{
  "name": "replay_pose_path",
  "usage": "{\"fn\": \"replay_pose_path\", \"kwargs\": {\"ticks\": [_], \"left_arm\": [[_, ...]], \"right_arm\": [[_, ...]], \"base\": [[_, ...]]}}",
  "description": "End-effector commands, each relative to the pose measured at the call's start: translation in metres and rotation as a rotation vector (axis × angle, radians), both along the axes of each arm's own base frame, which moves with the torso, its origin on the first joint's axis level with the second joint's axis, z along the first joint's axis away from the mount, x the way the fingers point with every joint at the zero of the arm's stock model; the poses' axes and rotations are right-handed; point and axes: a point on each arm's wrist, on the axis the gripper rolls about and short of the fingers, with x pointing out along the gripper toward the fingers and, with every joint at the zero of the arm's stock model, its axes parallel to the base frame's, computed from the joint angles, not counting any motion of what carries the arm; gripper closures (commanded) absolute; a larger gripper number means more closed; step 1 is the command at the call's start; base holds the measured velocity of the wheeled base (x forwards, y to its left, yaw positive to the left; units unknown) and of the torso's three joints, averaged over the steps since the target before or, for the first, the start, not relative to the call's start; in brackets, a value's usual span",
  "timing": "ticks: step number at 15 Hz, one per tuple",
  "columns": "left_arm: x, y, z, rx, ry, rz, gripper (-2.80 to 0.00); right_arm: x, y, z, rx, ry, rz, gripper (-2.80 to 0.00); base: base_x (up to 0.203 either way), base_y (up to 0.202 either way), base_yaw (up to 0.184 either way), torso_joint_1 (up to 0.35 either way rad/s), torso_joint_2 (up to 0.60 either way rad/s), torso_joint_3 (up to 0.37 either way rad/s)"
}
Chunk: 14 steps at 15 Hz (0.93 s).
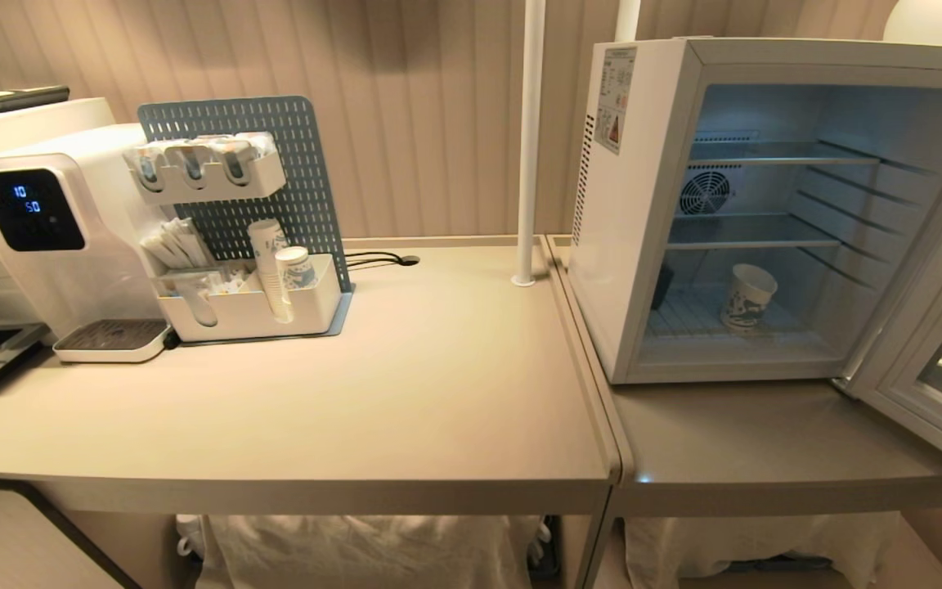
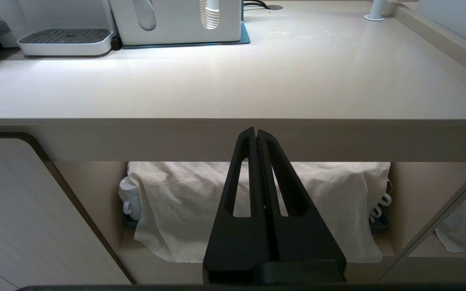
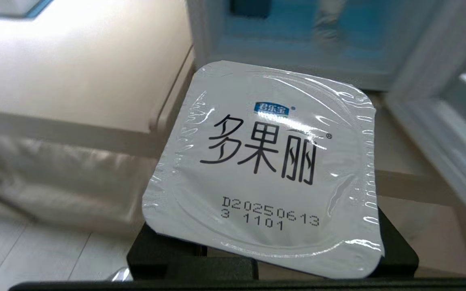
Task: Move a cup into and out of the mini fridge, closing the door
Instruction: Put the yoghurt in the freezer
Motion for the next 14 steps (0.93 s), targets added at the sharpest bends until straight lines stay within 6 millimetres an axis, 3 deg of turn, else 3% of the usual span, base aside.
{"fn": "replay_pose_path", "kwargs": {"ticks": [1,4,8,12,14], "left_arm": [[0.0,0.0,0.0,-0.001,0.0,0.0,0.0],[0.0,0.0,0.0,-0.001,0.0,0.0,0.0],[0.0,0.0,0.0,-0.001,0.001,0.0,0.0],[0.0,0.0,0.0,-0.001,0.001,0.0,0.0],[0.0,0.0,0.0,-0.001,0.0,0.0,0.0]], "right_arm": [[0.075,0.002,-0.016,0.012,0.255,0.062,0.0],[0.132,0.003,-0.045,0.02,0.328,0.106,0.0],[0.206,0.004,-0.105,0.011,0.404,0.124,0.0],[0.275,0.005,-0.164,-0.029,0.285,0.058,0.0],[0.306,0.007,-0.166,-0.056,0.151,-0.011,0.0]], "base": [[0.0,0.0,0.0,0.0,0.0,0.0],[0.0,0.0,0.0,0.0,0.0,0.0],[0.0,0.0,0.0,0.0,0.0,0.0],[0.0,0.0,0.0,0.0,0.0,0.0],[0.0,0.0,0.0,0.0,0.0,0.0]]}}
